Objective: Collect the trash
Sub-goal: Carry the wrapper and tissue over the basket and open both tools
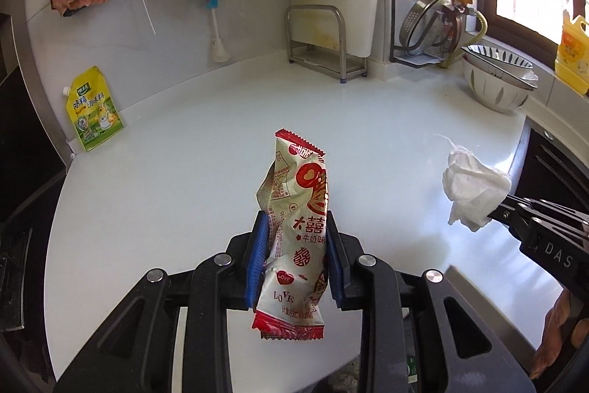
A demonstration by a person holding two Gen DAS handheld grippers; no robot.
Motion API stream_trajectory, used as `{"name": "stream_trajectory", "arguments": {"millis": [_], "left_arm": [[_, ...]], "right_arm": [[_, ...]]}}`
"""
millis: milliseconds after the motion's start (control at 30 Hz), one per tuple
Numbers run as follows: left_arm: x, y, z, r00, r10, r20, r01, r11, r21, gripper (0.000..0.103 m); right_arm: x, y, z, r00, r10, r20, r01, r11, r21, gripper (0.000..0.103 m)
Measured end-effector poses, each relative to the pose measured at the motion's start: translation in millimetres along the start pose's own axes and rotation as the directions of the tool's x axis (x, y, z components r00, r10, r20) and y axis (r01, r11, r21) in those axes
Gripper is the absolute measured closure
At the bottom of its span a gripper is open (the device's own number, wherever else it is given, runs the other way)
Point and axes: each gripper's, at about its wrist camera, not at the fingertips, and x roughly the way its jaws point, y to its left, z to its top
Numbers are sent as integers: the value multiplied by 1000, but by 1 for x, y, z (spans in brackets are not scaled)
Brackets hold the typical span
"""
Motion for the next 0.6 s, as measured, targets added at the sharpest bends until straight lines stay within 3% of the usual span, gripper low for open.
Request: {"name": "stream_trajectory", "arguments": {"millis": [267,600], "left_arm": [[-56,-21,-58,999,-33,5,33,999,24,74],[-87,-21,-118,996,-75,-38,74,997,-26,74]], "right_arm": [[-69,8,-80,997,-66,30,65,997,49,97],[-108,29,-153,995,-95,42,93,994,51,97]]}}
